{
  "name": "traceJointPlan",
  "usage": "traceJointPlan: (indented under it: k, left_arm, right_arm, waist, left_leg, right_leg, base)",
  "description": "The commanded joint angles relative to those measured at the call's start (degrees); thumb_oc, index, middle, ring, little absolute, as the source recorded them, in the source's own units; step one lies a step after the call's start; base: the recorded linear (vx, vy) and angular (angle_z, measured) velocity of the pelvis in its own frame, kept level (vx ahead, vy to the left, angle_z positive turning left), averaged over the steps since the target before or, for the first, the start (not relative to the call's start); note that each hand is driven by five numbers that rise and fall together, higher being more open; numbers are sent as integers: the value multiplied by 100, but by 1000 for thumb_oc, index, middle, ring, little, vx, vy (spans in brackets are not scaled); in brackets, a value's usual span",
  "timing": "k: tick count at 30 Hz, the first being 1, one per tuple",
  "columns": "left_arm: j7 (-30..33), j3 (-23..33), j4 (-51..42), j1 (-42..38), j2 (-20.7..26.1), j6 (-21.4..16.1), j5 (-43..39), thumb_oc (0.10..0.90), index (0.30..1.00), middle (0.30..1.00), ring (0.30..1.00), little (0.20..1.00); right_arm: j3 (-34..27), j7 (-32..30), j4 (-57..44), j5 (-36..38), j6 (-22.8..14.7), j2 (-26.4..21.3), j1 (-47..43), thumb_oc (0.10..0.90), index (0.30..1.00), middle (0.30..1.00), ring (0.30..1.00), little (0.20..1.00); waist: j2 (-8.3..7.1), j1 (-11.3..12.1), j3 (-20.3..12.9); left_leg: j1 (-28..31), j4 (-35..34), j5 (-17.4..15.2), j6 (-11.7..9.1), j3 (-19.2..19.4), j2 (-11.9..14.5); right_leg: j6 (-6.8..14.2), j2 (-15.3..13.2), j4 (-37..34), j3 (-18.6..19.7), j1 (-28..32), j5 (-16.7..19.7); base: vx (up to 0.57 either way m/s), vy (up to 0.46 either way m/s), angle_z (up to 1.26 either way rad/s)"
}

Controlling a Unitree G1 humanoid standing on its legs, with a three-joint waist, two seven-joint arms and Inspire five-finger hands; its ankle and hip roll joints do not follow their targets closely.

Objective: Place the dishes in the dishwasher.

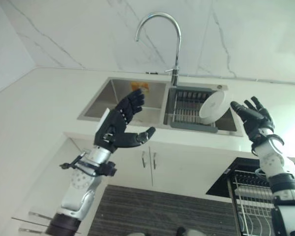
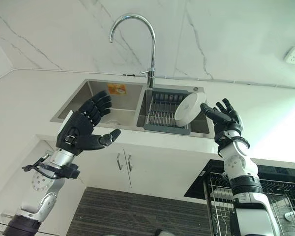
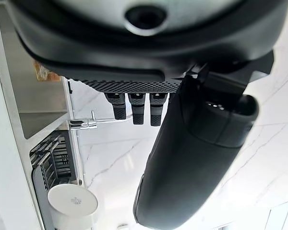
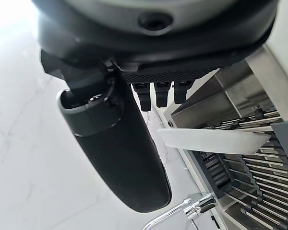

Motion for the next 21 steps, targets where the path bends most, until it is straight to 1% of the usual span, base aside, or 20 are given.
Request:
traceJointPlan:
  k: [1, 7, 11, 21]
  left_arm:
    - [21, 5, -473, -452, 178, -519, -294, 800, 900, 900, 900, 900]
    - [19, -12, -484, -459, 237, -521, -354, 800, 900, 900, 900, 900]
    - [43, -33, -448, -452, 265, -525, -341, 800, 900, 900, 900, 900]
    - [108, -59, -462, -494, 329, -485, -357, 800, 900, 900, 900, 900]
  right_arm:
    - [16, 182, 41, 252, -218, -487, -1043, 800, 900, 900, 900, 900]
    - [153, 313, 268, 210, 58, -580, -1184, 800, 900, 900, 900, 900]
    - [205, 372, 582, 402, 250, -674, -1314, 800, 900, 900, 900, 900]
    - [320, 408, 897, 436, 409, -685, -1506, 800, 900, 900, 900, 900]
  waist:
    - [-143, 144, -378]
    - [-174, 189, -379]
    - [-183, 239, -374]
    - [-166, 288, -360]
  left_leg:
    - [198, 290, -652, -435, -29, 495]
    - [188, 290, -637, -431, 5, 503]
    - [182, 290, -618, -437, 12, 510]
    - [170, 290, -591, -441, 8, 512]
  right_leg:
    - [470, -281, -87, -104, 184, -47]
    - [465, -282, -87, -128, 221, -70]
    - [461, -284, -87, -174, 265, -88]
    - [467, -292, -87, -178, 299, -98]
  base:
    - [0, 0, 0]
    - [0, 0, 0]
    - [0, 0, 0]
    - [-1, 4, 1]
